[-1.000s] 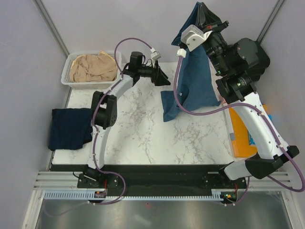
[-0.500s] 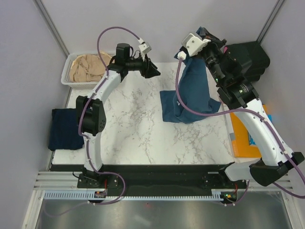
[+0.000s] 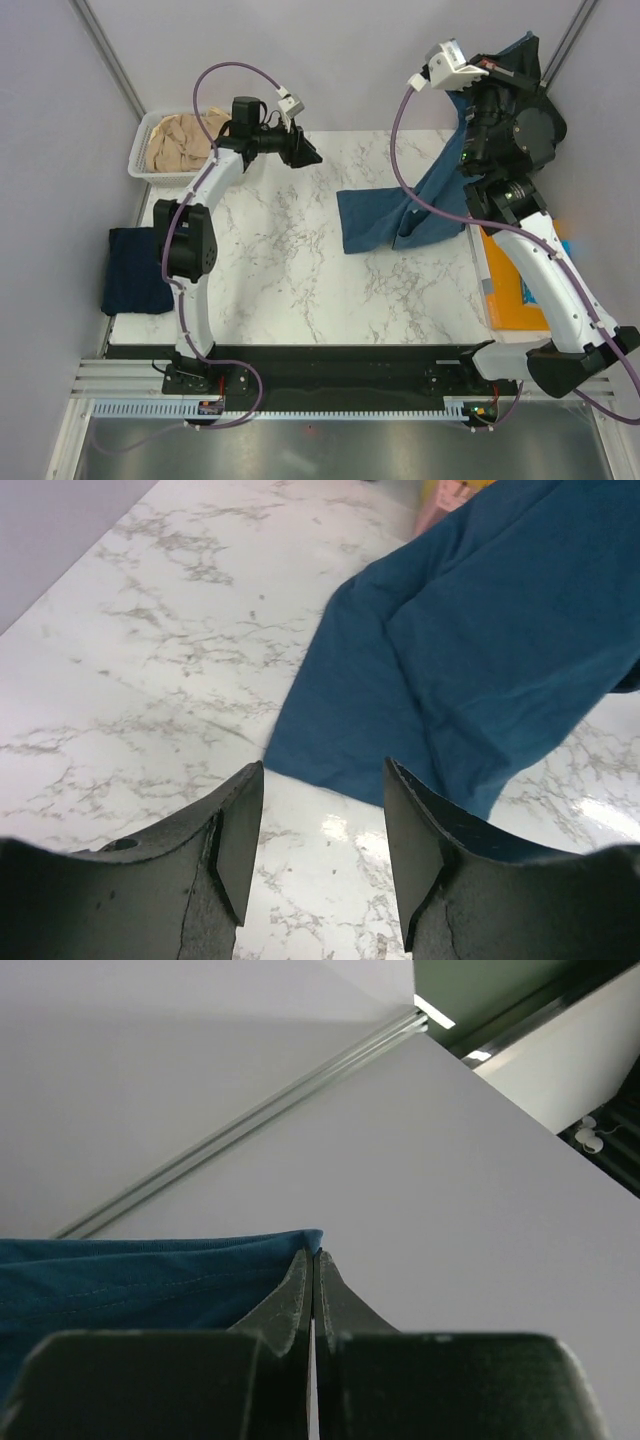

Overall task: Fold and stack the t-shirts
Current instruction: Flatten out the tshirt

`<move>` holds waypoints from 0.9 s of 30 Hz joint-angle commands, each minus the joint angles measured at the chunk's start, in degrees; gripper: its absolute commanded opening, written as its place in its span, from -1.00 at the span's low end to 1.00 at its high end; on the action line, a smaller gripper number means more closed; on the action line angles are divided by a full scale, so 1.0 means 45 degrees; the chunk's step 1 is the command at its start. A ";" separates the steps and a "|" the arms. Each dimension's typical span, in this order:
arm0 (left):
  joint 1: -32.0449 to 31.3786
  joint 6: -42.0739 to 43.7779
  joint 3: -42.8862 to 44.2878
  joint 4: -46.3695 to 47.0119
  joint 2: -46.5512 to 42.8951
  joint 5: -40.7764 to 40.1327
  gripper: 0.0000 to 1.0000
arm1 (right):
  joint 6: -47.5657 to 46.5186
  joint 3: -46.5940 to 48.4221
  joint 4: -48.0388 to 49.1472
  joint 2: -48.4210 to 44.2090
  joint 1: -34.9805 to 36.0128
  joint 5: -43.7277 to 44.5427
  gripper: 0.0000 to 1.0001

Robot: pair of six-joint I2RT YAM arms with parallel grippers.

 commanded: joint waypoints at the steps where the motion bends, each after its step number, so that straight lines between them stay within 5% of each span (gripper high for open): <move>1: -0.0144 -0.0592 0.1113 0.0093 0.0587 0.1910 0.18 | -0.0087 -0.0850 -0.1607 -0.0664 0.0053 0.0225 -1.00; 10: -0.1413 -0.1199 0.1876 -0.0745 0.2092 0.0606 0.01 | 0.3040 -0.3193 -0.5810 -0.1895 0.0365 -0.1302 -1.00; 15: -0.1999 -0.0946 0.1701 -0.1742 0.2444 0.0175 -0.46 | 0.3920 -0.4366 -0.6515 -0.2267 0.0366 -0.1438 -1.00; 17: -0.2194 -0.0731 0.1759 -0.2268 0.2561 0.0000 -0.45 | 0.4057 -0.4485 -0.6574 -0.2364 0.0346 -0.1594 -1.00; 20: -0.2332 -0.0691 0.2071 -0.2951 0.2912 -0.0389 -0.17 | 0.4117 -0.4525 -0.6691 -0.2365 0.0346 -0.1770 -1.00; 27: -0.2644 -0.1139 0.4180 -0.5784 0.4124 -0.3668 -0.17 | 0.4155 -0.4408 -0.6691 -0.2267 0.0346 -0.2239 -1.00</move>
